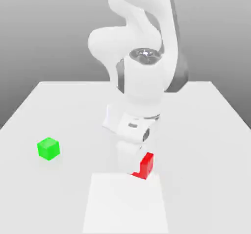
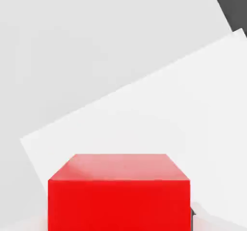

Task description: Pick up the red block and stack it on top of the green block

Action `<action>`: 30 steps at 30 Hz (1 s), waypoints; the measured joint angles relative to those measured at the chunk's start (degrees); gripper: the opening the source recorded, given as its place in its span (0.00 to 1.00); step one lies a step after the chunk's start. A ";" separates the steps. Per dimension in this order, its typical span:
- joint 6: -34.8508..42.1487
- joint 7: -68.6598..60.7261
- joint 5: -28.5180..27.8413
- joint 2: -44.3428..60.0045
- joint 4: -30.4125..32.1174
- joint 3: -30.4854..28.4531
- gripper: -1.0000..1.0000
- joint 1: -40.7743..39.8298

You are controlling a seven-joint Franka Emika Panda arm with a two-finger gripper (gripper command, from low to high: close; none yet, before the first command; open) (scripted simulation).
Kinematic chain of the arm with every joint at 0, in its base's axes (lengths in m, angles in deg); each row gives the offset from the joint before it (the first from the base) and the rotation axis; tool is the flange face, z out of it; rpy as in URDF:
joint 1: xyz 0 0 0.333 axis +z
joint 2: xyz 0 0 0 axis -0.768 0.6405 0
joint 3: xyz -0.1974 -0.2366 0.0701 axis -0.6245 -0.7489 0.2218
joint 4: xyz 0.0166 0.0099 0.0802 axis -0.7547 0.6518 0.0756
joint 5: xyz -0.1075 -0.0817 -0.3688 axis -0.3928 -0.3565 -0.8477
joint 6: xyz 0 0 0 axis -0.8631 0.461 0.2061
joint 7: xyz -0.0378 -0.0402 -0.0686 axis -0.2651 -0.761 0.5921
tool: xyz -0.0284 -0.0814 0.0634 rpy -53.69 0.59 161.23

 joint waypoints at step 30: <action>-1.76 -4.33 2.70 -2.77 6.36 -26.14 0.00 -23.01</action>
